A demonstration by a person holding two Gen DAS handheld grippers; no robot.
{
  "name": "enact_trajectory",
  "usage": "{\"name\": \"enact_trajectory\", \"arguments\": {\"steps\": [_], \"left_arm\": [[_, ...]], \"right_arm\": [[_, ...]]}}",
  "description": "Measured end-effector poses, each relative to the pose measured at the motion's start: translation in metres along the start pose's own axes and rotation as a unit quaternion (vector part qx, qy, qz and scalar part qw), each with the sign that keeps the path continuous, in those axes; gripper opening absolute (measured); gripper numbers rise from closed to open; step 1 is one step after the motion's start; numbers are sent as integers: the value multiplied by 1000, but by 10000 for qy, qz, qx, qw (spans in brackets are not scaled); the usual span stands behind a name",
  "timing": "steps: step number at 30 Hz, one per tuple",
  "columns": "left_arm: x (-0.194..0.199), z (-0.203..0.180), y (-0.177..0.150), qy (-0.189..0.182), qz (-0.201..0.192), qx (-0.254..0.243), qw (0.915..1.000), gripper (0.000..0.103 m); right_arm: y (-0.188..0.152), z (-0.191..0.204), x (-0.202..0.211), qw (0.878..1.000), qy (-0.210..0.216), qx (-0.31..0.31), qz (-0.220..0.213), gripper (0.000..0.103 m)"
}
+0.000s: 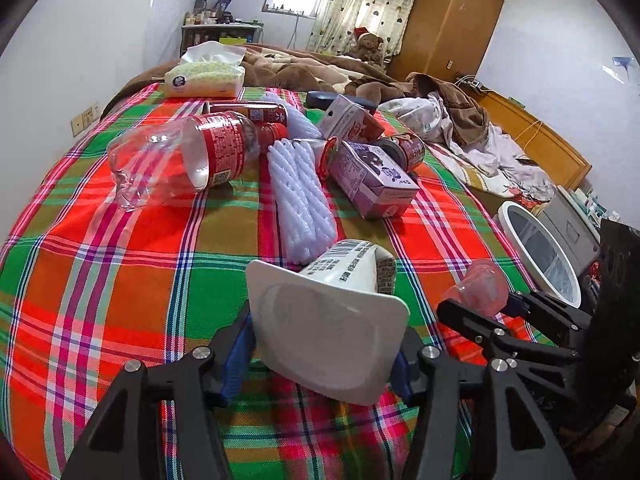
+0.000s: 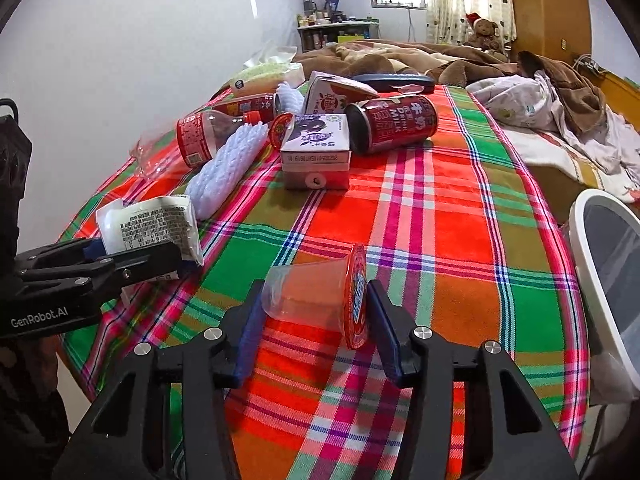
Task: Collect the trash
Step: 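Carry both cups over the white bin and open both grippers to drop them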
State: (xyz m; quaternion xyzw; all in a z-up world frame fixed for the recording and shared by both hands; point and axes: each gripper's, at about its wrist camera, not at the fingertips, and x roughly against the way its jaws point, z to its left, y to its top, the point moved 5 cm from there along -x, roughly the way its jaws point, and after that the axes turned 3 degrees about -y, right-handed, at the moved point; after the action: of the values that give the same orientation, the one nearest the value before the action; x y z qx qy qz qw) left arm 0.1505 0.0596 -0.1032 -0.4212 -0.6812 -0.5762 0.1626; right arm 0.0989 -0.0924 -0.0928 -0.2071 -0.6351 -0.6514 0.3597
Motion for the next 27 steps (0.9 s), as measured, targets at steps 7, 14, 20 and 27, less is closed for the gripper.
{"name": "enact_trajectory", "arguments": {"steps": [7, 14, 20, 27], "left_arm": [[11, -3, 4, 54, -154, 20, 9999, 57], [27, -17, 13, 76, -325, -135, 9994, 57], [36, -39, 20, 10, -415, -283, 9987, 57], [40, -77, 31, -166, -537, -569, 9968, 57]], "right_arm": [[5, -7, 5, 9999, 27, -101, -107, 51], [13, -15, 17, 9995, 34, -153, -288, 51], [19, -25, 31, 9986, -77, -157, -490, 51], [27, -50, 53, 9959, -368, -195, -798, 51]]}}
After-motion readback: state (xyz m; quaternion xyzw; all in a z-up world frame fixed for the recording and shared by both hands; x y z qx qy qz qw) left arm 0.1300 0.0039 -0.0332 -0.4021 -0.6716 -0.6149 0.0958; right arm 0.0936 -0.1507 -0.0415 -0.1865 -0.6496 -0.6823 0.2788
